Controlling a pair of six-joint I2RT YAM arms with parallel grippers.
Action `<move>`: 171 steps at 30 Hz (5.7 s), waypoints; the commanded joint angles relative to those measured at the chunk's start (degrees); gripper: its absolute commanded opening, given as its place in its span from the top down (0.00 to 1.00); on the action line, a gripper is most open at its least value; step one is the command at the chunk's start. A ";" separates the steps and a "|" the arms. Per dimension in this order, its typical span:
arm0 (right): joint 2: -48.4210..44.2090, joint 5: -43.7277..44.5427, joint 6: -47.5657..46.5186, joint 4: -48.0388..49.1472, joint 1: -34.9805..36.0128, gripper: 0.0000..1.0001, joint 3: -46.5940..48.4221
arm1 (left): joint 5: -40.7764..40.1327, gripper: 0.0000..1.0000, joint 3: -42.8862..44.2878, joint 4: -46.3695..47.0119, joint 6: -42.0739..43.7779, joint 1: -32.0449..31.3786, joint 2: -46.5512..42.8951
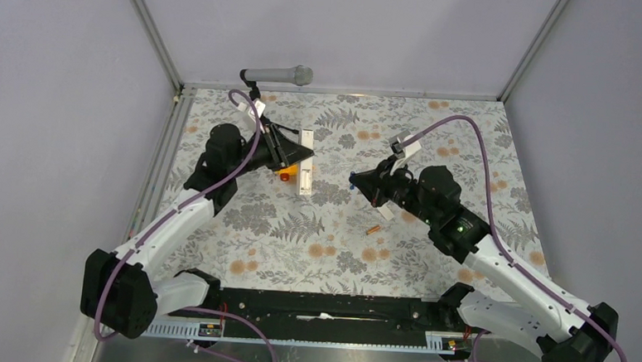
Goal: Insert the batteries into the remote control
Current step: Load the battery into the remote control.
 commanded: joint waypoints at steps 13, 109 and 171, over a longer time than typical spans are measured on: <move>1.61 0.65 -1.25 1.19 0.36 0.95 4.96 | 5.64 1.00 1.79 19.92 -3.85 -1.21 2.27; 27.75 11.55 5.43 -34.99 10.39 0.66 47.08 | -1.80 1.00 -2.00 36.16 -28.29 -3.02 5.95; 29.69 20.20 15.56 -32.70 10.48 0.78 44.28 | -4.67 1.00 -1.16 34.64 -29.54 -2.67 6.36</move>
